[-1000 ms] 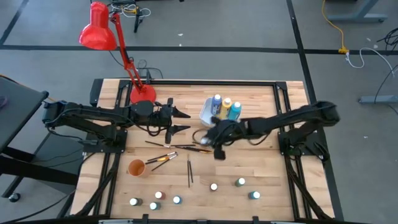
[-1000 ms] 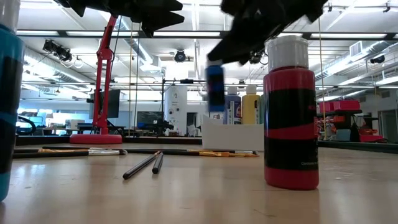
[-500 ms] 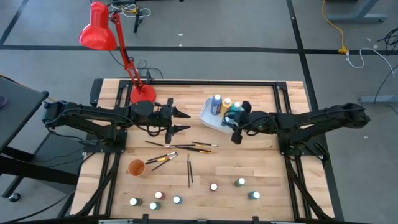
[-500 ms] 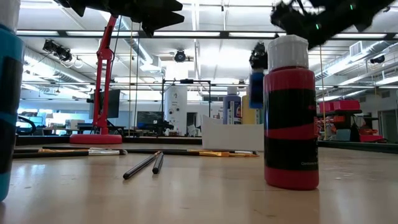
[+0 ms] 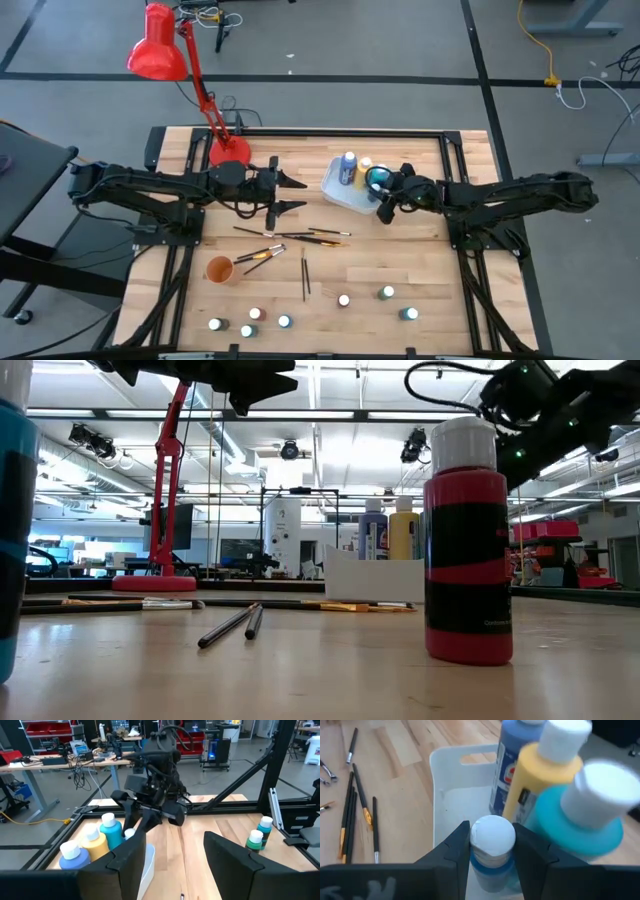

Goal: Pick & Place Paint Supplies
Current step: Put the small blue paint bottle into the white bin

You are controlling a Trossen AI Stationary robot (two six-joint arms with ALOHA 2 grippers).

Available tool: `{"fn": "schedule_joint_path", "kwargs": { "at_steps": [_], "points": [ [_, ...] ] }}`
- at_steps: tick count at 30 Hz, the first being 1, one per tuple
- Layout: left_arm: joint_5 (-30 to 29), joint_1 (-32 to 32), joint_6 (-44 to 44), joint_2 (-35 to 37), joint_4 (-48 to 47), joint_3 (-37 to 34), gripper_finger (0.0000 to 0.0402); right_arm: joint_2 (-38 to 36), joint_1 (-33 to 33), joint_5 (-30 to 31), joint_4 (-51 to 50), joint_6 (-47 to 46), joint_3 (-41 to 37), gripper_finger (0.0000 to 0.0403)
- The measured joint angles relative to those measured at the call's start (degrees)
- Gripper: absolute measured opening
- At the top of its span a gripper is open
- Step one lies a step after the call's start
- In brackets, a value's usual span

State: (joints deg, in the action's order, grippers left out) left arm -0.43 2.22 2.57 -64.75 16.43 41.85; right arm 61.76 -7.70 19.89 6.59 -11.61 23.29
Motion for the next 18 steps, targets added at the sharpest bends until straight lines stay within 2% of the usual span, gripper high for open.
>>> {"fn": "schedule_joint_path", "kwargs": {
  "at_steps": [10, 18],
  "points": [
    [0.0, 0.0, 0.0, 0.0, -0.13, 0.0, 0.021, 0.0, 0.0, 3.95, 0.76, -1.62, -3.06, 0.012],
    [0.0, 0.0, 0.0, 0.0, -0.15, 0.0, 0.021, -0.02, 0.0, 6.95, 1.09, -4.45, -4.89, 0.014]
  ]
}}
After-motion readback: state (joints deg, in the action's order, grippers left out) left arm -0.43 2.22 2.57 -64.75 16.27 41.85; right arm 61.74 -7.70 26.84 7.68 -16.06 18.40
